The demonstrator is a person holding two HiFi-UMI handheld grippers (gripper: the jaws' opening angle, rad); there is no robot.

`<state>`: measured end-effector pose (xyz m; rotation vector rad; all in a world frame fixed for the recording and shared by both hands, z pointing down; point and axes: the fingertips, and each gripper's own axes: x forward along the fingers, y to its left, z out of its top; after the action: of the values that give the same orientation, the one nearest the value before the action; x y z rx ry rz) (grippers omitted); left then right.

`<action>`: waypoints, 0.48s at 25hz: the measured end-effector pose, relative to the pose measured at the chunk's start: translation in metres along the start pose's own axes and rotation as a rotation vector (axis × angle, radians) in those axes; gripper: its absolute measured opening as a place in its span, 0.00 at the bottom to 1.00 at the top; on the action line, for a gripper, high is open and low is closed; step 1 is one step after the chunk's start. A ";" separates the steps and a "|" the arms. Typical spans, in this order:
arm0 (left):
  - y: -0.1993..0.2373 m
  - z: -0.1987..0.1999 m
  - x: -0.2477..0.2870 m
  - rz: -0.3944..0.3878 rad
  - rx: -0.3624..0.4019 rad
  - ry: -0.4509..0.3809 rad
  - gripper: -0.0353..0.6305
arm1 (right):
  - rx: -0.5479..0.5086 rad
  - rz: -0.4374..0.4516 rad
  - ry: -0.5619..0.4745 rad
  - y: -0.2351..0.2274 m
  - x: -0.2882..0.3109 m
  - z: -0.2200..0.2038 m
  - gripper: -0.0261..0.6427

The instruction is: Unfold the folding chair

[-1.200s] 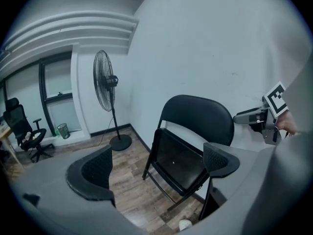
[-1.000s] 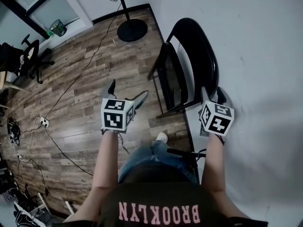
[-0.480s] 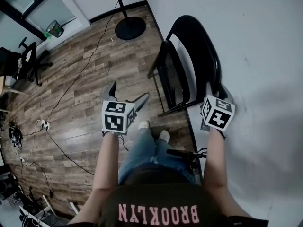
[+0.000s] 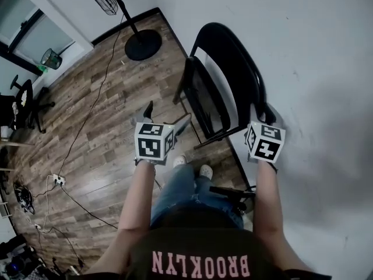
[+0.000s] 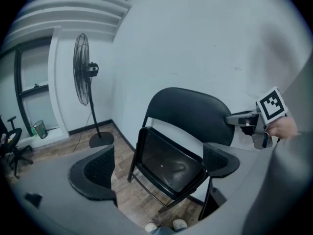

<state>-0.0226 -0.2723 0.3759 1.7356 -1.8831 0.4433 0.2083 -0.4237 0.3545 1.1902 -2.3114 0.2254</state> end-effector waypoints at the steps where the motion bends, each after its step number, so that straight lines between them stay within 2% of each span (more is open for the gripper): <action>1: -0.002 0.003 0.007 -0.017 -0.007 0.000 0.90 | 0.001 -0.005 0.003 -0.001 0.000 -0.001 0.26; 12: -0.025 0.008 0.084 -0.182 -0.010 0.065 0.90 | 0.034 -0.025 0.055 -0.002 0.001 -0.002 0.26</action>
<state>-0.0020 -0.3480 0.4160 1.8438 -1.6617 0.4147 0.2099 -0.4254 0.3565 1.2140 -2.2521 0.2858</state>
